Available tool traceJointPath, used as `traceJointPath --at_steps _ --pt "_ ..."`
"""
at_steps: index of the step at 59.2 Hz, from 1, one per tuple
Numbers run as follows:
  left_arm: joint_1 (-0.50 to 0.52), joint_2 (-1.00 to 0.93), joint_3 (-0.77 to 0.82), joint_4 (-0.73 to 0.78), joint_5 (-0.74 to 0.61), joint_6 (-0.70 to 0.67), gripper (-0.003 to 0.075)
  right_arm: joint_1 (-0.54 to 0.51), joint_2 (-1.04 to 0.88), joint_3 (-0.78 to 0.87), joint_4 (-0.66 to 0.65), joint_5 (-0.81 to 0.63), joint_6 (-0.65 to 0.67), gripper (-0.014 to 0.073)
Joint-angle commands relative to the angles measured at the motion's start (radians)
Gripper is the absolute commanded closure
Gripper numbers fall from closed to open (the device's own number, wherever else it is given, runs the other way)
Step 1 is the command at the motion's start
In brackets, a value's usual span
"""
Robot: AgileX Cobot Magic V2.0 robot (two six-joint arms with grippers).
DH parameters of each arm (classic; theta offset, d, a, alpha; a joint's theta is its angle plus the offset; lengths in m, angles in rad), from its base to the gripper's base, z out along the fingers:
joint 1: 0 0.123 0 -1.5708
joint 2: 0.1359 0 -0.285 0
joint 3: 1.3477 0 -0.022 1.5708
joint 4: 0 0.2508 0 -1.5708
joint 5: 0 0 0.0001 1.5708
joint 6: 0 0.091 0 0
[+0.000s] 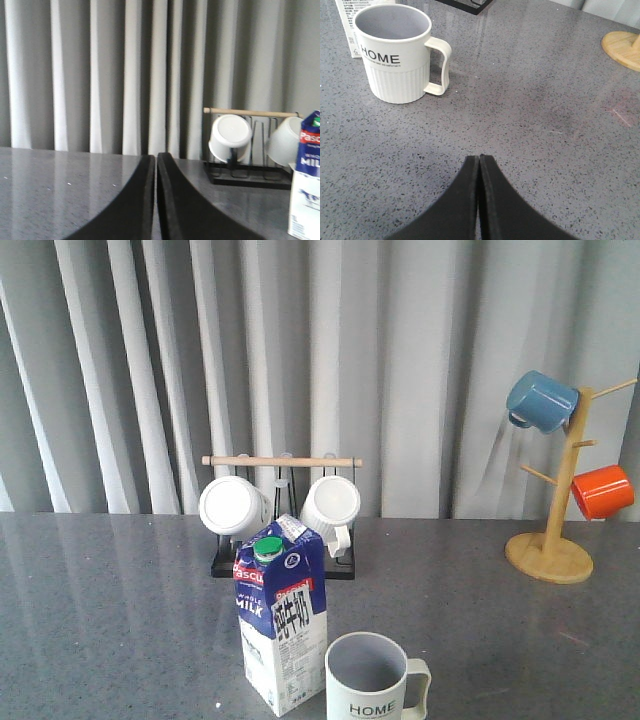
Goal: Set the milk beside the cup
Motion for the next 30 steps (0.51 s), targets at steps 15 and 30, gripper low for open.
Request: traceJointPath --at_steps 15,30 --pt "0.038 -0.028 -0.020 -0.074 -0.038 0.143 0.0727 0.000 -0.003 -0.028 -0.013 -0.060 -0.001 0.0598" --pt "0.038 -0.027 -0.020 -0.074 0.112 0.210 0.0727 0.000 -0.003 -0.028 -0.013 -0.060 -0.001 0.0598"
